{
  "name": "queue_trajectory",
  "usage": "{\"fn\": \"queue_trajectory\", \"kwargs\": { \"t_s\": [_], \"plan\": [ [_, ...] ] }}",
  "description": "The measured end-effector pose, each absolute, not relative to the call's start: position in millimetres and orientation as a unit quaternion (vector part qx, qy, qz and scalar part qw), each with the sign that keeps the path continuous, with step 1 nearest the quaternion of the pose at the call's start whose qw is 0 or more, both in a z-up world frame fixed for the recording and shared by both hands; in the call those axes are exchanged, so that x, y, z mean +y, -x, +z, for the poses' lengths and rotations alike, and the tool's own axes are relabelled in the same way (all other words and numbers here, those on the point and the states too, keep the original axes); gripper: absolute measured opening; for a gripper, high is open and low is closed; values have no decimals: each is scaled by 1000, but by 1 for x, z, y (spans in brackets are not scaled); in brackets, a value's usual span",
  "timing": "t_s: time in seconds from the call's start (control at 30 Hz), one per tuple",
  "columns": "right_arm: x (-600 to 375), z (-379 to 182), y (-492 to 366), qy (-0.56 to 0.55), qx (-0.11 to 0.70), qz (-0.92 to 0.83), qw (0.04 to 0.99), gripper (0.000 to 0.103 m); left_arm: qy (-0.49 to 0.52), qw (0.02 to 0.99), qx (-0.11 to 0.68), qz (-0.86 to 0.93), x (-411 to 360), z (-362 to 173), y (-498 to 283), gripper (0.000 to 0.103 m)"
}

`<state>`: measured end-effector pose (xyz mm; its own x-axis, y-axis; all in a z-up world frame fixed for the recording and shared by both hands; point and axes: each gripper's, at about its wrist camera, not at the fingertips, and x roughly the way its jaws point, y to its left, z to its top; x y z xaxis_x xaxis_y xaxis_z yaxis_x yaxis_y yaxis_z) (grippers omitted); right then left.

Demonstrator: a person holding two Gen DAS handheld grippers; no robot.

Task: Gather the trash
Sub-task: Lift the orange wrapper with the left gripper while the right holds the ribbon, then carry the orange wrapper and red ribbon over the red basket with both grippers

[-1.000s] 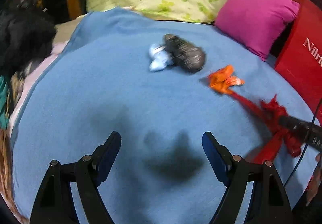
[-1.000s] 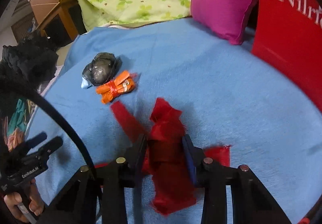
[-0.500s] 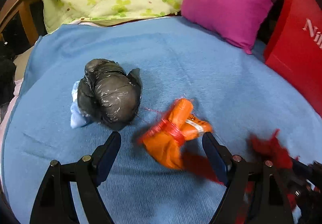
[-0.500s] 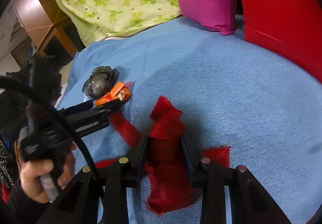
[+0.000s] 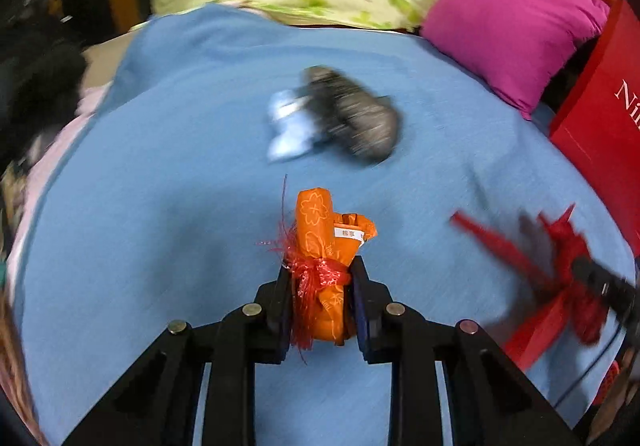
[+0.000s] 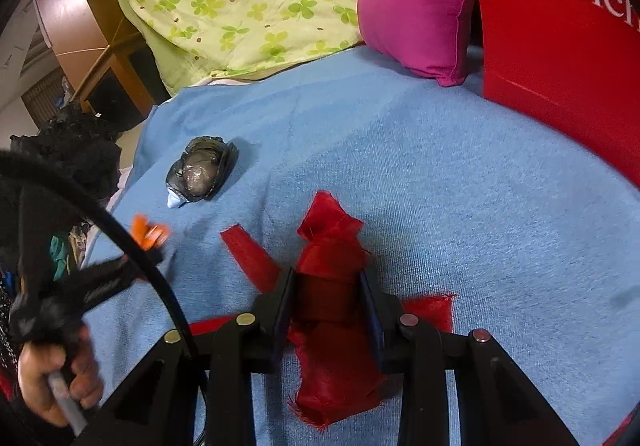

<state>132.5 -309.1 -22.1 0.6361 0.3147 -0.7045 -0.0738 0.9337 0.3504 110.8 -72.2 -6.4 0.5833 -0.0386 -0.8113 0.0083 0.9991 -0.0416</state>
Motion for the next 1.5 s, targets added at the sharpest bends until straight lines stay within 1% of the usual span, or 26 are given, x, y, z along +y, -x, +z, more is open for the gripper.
{"fn": "queue_trajectory", "kwargs": {
  "t_s": [0.23,0.4,0.63,0.97,1.5],
  "plan": [
    [-303,-15,-112,-160,400,122,894,34,41,897,440,17,-21,0,-52,27],
    [-295,-11,-94,-152,400,129,895,34,57,899,433,21,-4,-5,-35,27],
    [-299,-7,-77,-143,401,121,897,34,58,904,423,18,-7,-9,-36,27],
    [-297,-9,-73,-134,400,121,899,34,63,903,425,14,-6,-19,-36,27],
    [-300,-7,-69,-139,387,122,903,34,25,909,415,12,-21,-20,-31,27]
  ]
}}
